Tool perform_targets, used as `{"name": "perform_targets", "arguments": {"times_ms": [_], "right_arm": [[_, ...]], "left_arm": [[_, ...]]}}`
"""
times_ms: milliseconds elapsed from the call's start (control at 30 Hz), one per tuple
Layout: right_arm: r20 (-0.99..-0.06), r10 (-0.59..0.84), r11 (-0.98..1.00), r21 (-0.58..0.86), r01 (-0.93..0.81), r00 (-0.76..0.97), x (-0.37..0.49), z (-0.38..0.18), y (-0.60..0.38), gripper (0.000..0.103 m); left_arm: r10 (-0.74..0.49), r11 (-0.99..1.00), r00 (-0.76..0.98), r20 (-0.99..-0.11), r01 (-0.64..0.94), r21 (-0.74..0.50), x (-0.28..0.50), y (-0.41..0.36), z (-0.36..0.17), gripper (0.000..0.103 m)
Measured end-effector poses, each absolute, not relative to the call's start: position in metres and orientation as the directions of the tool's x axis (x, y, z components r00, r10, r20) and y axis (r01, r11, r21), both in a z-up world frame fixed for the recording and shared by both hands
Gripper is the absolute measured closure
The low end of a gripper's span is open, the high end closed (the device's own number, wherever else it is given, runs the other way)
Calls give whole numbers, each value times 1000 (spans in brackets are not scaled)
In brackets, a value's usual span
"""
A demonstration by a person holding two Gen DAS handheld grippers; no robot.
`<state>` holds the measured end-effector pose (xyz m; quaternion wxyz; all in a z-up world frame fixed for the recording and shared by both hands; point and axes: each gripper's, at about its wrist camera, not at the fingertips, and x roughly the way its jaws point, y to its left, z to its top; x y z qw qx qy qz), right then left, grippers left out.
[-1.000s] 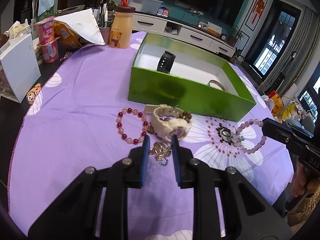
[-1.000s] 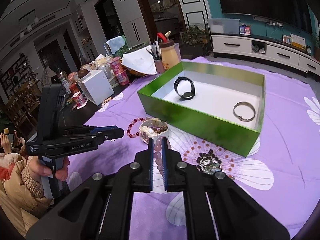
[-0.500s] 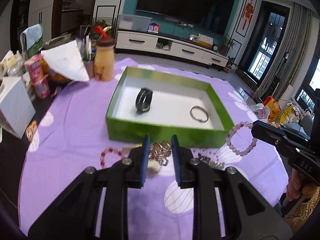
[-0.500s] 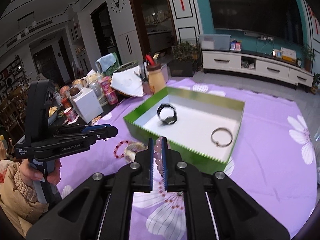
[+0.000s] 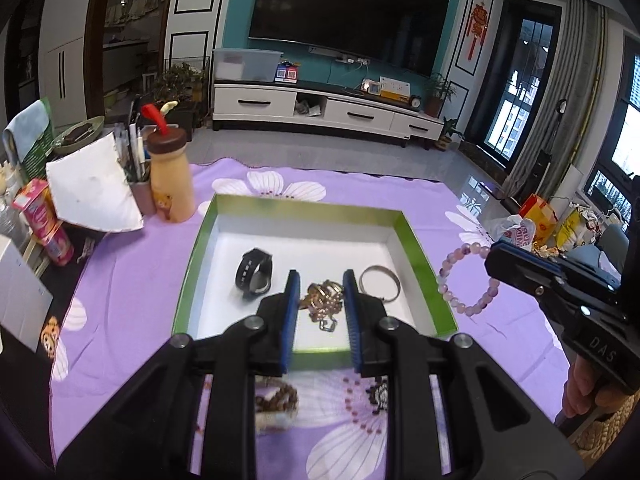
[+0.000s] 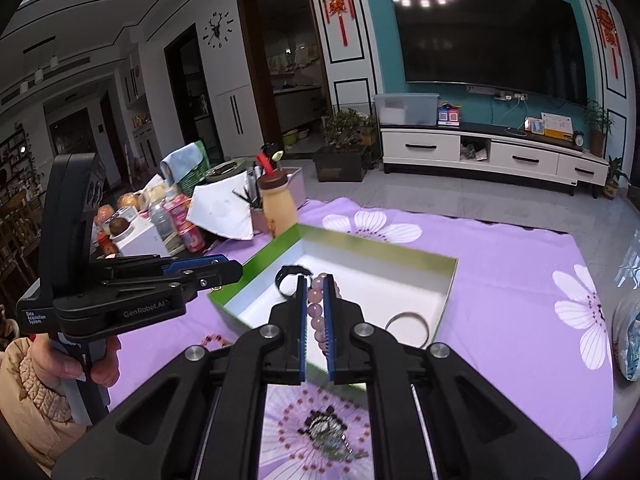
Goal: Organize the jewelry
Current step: 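Carry both items into the green box and open both tools to release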
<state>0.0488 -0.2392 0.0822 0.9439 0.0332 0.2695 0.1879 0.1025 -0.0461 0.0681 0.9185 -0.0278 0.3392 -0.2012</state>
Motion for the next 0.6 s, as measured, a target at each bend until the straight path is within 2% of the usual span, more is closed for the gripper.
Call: {"name": "perform_targets", "arguments": {"times_ms": [300, 600], "right_arm": [[-510, 350, 936, 160, -313, 786, 78, 76, -240, 96], [-548, 331, 943, 172, -284, 768, 114, 56, -241, 96]], "left_arm": [[-353, 929, 677, -646, 335, -156, 142, -58, 57, 82], [-312, 945, 641, -702, 284, -161, 181, -58, 25, 82]]}}
